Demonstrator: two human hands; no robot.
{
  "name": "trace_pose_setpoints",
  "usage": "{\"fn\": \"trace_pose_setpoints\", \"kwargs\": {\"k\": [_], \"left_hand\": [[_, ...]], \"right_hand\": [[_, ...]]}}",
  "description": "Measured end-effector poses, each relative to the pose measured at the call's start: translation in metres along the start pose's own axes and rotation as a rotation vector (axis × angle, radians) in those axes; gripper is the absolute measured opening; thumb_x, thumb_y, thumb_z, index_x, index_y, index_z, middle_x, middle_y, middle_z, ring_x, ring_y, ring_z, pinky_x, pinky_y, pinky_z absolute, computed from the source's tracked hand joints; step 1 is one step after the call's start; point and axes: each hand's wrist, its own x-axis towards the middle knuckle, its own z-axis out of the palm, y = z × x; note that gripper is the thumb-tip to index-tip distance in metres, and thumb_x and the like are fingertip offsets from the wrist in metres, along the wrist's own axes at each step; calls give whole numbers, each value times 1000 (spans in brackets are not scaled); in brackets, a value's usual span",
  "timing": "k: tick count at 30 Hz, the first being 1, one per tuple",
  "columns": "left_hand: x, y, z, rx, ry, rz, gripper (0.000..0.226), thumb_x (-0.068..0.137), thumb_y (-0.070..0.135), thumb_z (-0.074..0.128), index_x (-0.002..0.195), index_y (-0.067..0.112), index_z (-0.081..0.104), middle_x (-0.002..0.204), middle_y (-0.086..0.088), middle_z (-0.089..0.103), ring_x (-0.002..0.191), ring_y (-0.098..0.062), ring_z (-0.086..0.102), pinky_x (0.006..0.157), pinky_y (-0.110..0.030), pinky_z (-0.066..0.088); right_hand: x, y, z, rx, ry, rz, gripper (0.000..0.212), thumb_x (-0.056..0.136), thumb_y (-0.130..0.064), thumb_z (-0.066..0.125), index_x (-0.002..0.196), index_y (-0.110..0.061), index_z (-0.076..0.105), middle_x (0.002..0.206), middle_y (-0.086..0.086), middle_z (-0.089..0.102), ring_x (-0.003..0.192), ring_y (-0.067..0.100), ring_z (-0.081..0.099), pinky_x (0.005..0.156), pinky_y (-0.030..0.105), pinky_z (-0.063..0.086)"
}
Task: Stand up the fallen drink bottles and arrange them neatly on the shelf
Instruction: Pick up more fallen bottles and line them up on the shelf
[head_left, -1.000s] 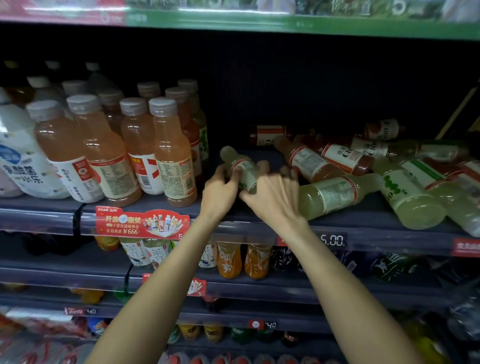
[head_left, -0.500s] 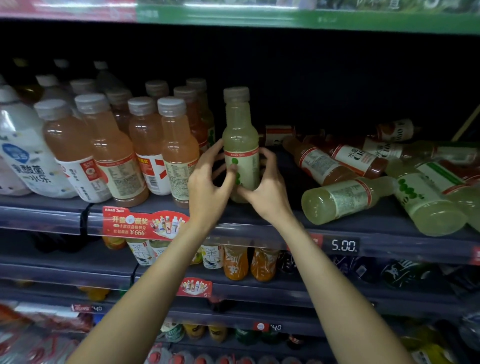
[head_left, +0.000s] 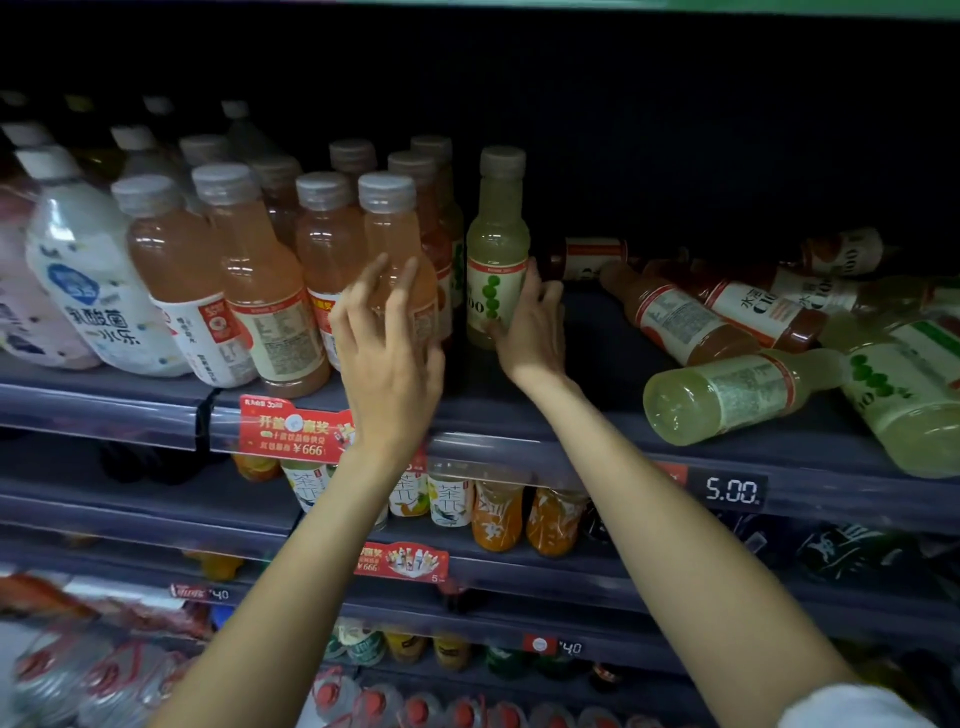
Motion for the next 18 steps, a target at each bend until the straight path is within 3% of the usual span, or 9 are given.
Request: {"fn": "trace_pose_setpoints", "kwargs": {"k": [4,10,12,15,18], "left_hand": [[-2,-5,3,-8,5,14,63,78,6,69,138,6,47,141,-11,33,125,-28,32,101,-43,40],[-4,-7,7,21,9,38,61,81,7,68,138,6,47,143,-11,33,126,-29,34,104,-42,38],[-5,-7,6,35,14,47,61,81,7,68,138,6,48,143,-13,37,126,-28,35,105,-40,37],[-5,-8,5,54,20,54,62,81,8,68,139,8,48,142,-15,42,127,-27,37,106,-37,34],[-6,-10,5,53,25,64,63,81,8,67,140,8,46,143,-12,38,127,-27,35,107,-35,33]], "right_hand": [[-1,-13,11,61,-40,-13,91,87,-7,62,151,-14,-3,141,17,25,126,35,33,103,42,34],[2,-3,1,66,-186,-169,86,89,0,55,152,-20,2,149,12,28,134,29,33,108,42,35],[5,5,-10,-170,-155,-252,81,88,-3,57,152,-18,9,148,12,31,131,31,35,104,43,37],[14,13,-24,-823,-46,-375,60,87,-8,58,142,-11,34,144,17,34,129,37,34,102,45,32],[37,24,-30,-1234,-92,-473,42,93,-11,49,135,-9,44,142,13,37,129,32,34,102,43,31]]}}
